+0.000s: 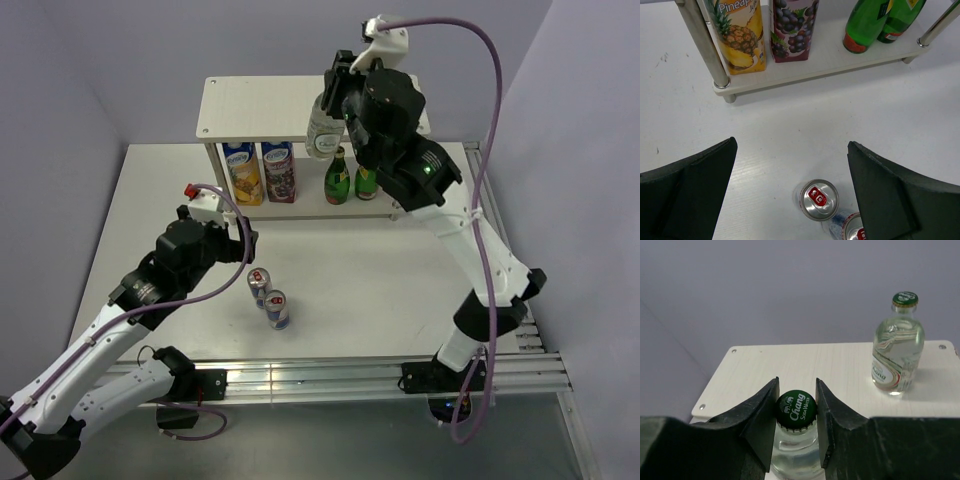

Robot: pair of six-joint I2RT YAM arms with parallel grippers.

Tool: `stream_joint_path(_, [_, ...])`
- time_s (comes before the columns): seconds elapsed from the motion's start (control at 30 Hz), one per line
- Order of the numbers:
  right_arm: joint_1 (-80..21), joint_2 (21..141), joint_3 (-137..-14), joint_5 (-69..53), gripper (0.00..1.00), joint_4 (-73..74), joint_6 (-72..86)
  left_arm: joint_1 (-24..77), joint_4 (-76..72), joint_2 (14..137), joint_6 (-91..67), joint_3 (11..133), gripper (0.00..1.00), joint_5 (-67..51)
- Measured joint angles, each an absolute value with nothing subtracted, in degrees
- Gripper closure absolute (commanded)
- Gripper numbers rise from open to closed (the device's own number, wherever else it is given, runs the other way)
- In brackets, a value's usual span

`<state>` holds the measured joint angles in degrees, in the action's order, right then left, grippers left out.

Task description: Place and organize the beverage onto the shelf

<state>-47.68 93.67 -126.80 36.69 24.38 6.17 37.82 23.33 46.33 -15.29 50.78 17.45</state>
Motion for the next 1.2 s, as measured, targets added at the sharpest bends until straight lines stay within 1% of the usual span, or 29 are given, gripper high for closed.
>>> stream_joint_path(0.13, [-45.3, 100.6, -134.9, 35.7, 1.0, 26.7, 4.0, 37.8, 23.3, 46.0, -15.3, 50.8, 0.01, 17.4])
stream_joint_path(0.27, [-43.0, 106.0, -139.4, 34.9, 1.0, 26.8, 1.5, 37.7, 23.3, 45.5, -15.3, 50.6, 0.01, 17.4])
stream_joint_path(0.6, [-39.1, 107.7, -139.6, 34.0, 1.0, 23.1, -3.5, 36.6, 23.2, 45.5, -15.3, 50.3, 0.01, 16.8])
stream_joint_path(0.93, [-37.5, 111.3, -140.1, 33.9, 1.0, 17.6, -7.6, 36.2, 23.2, 45.5, -15.3, 50.3, 0.01, 16.3])
stream_joint_path(1.2, [-35.9, 111.9, -139.1, 34.2, 1.0, 14.3, -8.9, 36.2, 23.2, 45.5, -15.3, 50.3, 0.0, 16.3])
